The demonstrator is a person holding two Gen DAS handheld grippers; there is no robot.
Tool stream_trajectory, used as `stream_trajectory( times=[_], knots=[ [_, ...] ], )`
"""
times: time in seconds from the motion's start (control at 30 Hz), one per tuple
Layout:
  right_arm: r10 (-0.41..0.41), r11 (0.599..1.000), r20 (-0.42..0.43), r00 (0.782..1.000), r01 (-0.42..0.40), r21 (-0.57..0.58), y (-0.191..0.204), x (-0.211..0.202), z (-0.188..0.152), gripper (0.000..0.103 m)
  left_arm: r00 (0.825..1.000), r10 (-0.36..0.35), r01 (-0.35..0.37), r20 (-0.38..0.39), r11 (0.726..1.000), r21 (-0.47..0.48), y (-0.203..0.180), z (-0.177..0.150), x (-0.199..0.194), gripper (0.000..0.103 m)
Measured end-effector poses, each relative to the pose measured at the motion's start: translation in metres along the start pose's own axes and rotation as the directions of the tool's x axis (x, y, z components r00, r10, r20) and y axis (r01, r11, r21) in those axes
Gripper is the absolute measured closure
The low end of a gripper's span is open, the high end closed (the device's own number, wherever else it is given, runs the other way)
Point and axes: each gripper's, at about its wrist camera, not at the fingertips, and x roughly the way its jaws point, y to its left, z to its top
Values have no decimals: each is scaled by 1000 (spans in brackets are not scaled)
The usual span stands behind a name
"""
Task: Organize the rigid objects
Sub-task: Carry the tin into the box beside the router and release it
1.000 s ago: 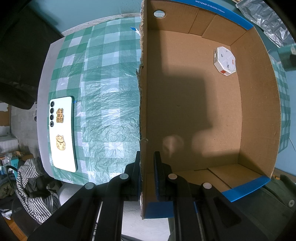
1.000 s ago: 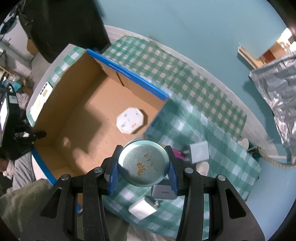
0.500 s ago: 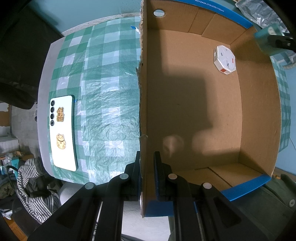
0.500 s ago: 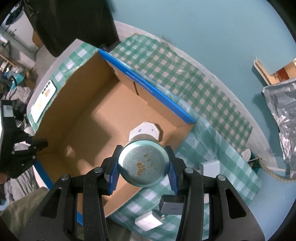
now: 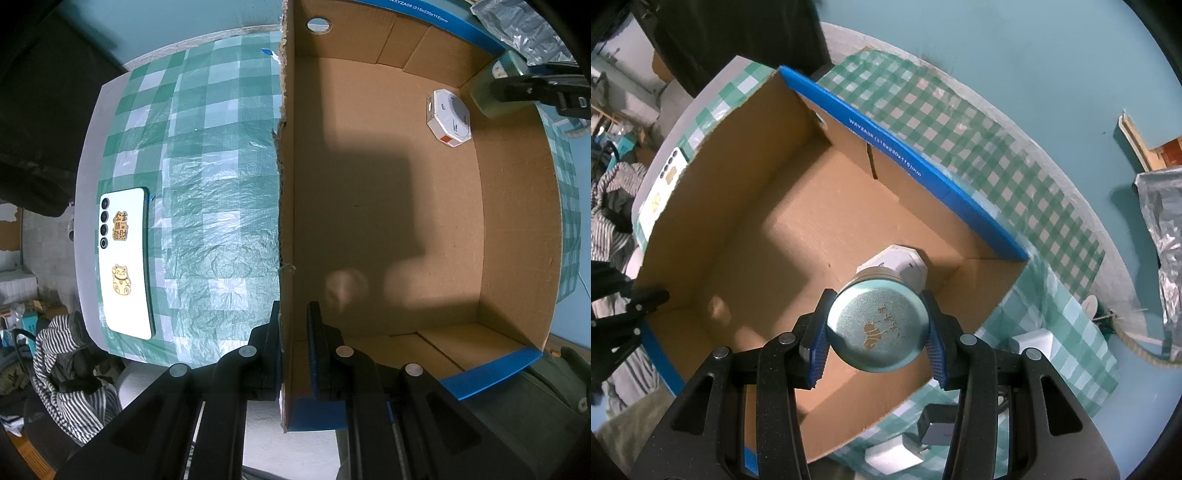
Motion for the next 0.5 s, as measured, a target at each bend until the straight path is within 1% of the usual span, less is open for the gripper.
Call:
stream_trajectory(
  times=[0.23, 0.43, 0.47, 0.5],
  knots=[
    [-8, 1000, -36, 999, 8, 1, 1, 15, -2, 59, 1000, -3, 3, -1, 1000, 0, 1, -3, 1, 93],
    [-18, 1000, -34, 999, 19, 19, -2, 17, -4, 58, 1000, -3, 3, -2, 1000, 1, 2, -2, 1, 93],
    [-16, 1000, -33, 999, 17, 22, -2, 16, -4, 58, 1000, -3, 3, -4, 1000, 2, 3, -2, 1, 93],
    [-15, 1000, -31, 999, 15, 23, -2, 16, -4, 55, 1000, -3, 3, -5, 1000, 3, 1, -3, 1, 93]
  ],
)
